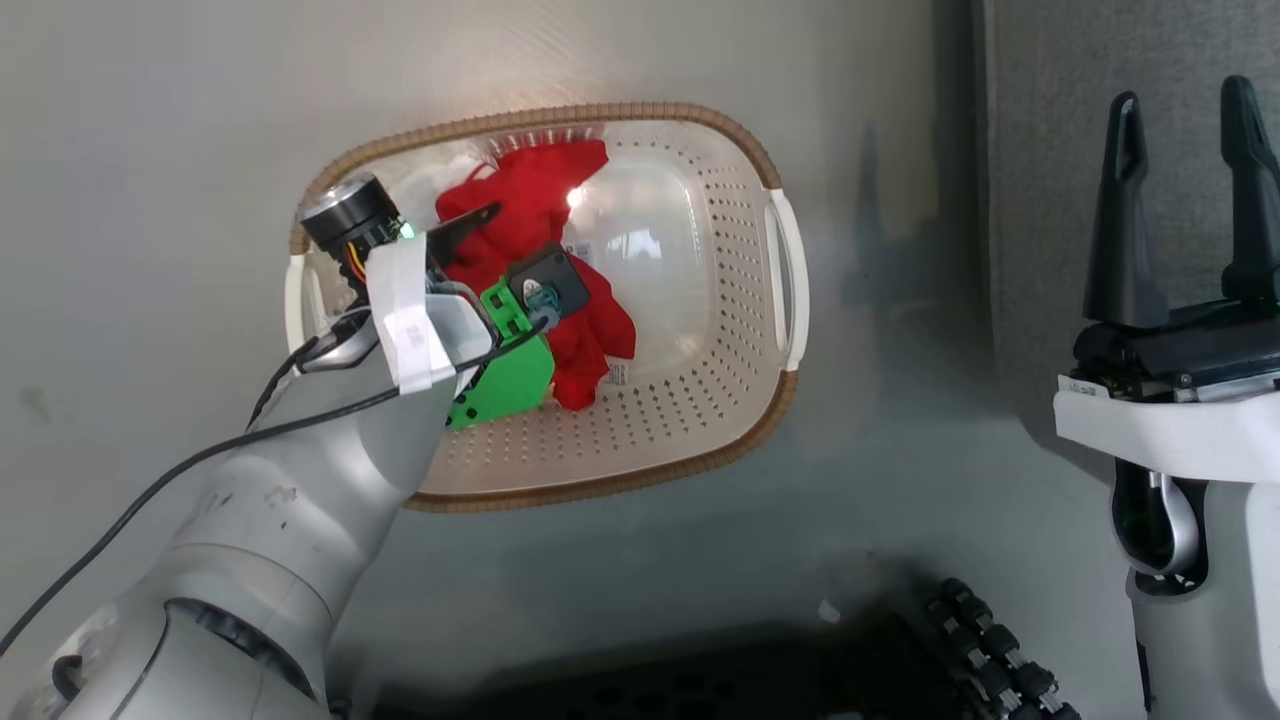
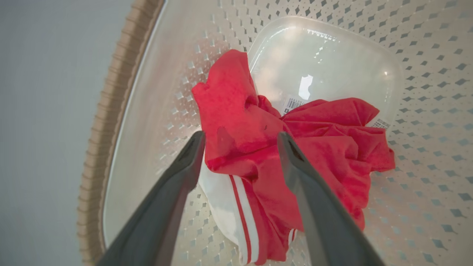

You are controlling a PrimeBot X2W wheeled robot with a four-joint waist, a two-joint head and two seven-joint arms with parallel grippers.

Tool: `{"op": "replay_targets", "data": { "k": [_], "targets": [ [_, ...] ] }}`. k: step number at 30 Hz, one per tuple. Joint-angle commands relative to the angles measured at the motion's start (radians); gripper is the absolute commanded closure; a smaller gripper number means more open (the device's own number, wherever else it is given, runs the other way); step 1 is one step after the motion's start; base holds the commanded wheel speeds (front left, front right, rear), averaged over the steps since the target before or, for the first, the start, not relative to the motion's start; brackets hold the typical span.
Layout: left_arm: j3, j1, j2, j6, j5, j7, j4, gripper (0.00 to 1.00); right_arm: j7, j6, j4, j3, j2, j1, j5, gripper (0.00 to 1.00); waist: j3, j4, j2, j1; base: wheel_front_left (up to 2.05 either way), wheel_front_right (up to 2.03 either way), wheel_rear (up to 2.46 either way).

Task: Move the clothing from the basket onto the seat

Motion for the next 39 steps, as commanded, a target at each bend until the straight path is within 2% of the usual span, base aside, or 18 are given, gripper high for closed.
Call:
{"op": "replay_targets", "data": {
  "k": [1, 8, 14, 20, 23, 28, 33, 39],
  "targets": [
    [-0.001, -0.030, 0.006, 0.004, -0.005, 0.008, 0.003, 0.00, -0.003, -0.001, -0.012, -0.002, 0.001, -0.024, -0.010, 0.00, 0.068, -0.021, 0.0000, -0.0002, 0.00, 0.00, 0.00],
    [-0.059, -0.079, 0.005, 0.037, 0.008, 0.051, 0.004, 0.00, -0.003, -0.001, -0.023, 0.003, 0.006, -0.032, -0.017, 0.00, 0.106, -0.031, 0.0000, -0.0002, 0.00, 0.00, 0.00],
    [-0.086, -0.097, 0.006, 0.056, -0.018, 0.046, -0.010, 0.00, -0.003, -0.001, -0.022, 0.014, 0.014, -0.038, -0.009, 0.00, 0.128, -0.045, 0.0000, -0.0002, 0.00, 0.00, 0.00],
    [-0.133, -0.133, 0.005, 0.132, 0.017, 0.080, 0.020, 0.00, -0.003, -0.001, -0.033, 0.011, 0.018, -0.039, -0.005, 0.00, 0.150, -0.052, 0.0000, -0.0002, 0.00, 0.00, 0.00],
    [-0.147, -0.152, 0.006, 0.154, 0.020, 0.107, 0.037, 0.00, -0.003, -0.001, -0.038, 0.004, 0.019, -0.039, -0.004, 0.00, 0.161, -0.051, 0.0000, -0.0002, 0.00, 0.00, 0.00],
    [-0.155, -0.165, 0.006, 0.148, 0.007, 0.106, 0.056, 0.00, -0.003, -0.001, -0.046, -0.001, 0.017, -0.033, -0.002, 0.00, 0.174, -0.050, 0.0000, -0.0002, 0.00, 0.00, 0.00],
    [-0.160, -0.157, 0.009, 0.114, -0.006, 0.106, 0.070, 0.00, -0.003, -0.001, -0.055, 0.009, 0.013, -0.022, -0.002, 0.00, 0.182, -0.052, 0.0000, -0.0002, 0.00, 0.00, 0.00],
    [-0.182, -0.139, 0.017, 0.112, -0.003, 0.082, 0.071, 0.00, -0.003, -0.001, -0.073, 0.015, 0.010, -0.011, -0.001, 0.00, 0.189, -0.061, 0.0000, -0.0002, 0.00, 0.00, 0.00]
  ]
}}
